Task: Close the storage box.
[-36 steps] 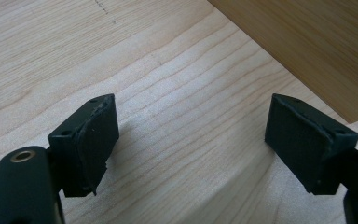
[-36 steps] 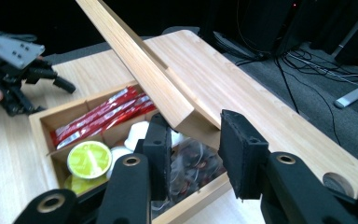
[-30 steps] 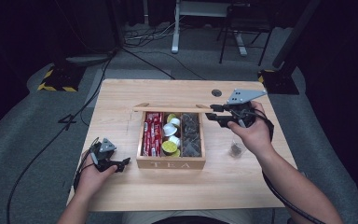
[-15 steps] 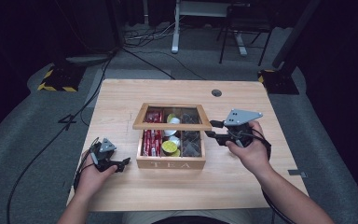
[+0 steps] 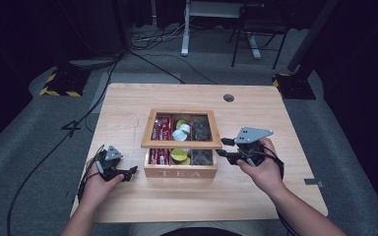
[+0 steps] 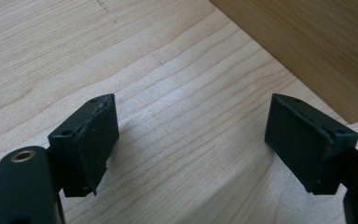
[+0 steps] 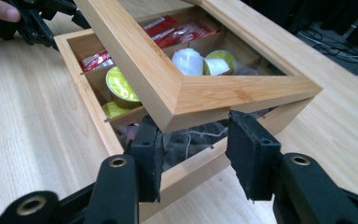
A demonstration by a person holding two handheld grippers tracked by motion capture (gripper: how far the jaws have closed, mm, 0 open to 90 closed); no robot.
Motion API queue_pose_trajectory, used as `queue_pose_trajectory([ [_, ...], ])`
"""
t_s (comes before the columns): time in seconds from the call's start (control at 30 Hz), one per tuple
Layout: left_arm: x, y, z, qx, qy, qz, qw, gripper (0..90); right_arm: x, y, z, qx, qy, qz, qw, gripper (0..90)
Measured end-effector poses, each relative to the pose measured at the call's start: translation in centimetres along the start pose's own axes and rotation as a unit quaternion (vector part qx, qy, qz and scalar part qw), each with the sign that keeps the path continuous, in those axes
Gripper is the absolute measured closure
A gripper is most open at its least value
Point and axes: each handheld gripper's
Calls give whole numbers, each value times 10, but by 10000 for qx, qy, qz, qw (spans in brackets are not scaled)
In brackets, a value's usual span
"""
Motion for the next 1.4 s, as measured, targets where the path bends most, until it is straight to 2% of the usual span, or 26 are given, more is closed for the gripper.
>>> queue_pose_trajectory([
  [0.33,0,0,0,3,-5,6,10000,180,-14,-7,6,71,-78,77,9999,572],
  [0.57,0,0,0,2,-4,4,10000,180,-20,-11,9,48,-164,31,9998,572],
  [0.73,0,0,0,1,-4,4,10000,180,-25,-13,12,102,-233,49,9997,573],
  [0.83,0,0,0,2,-4,4,10000,180,-27,-13,14,247,-254,179,9992,599],
  [1.07,0,0,0,-1,-6,3,10000,180,-31,-17,19,241,-372,115,9990,598],
  [1.4,0,0,0,1,-9,4,10000,180,-36,-19,22,373,-564,178,9975,595],
])
Point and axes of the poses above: each handheld gripper's, and its own axes: z roughly forward along the jaws, x roughly out of its top, y roughly to its right, and after that the axes turned 5 degrees about -x, right-handed
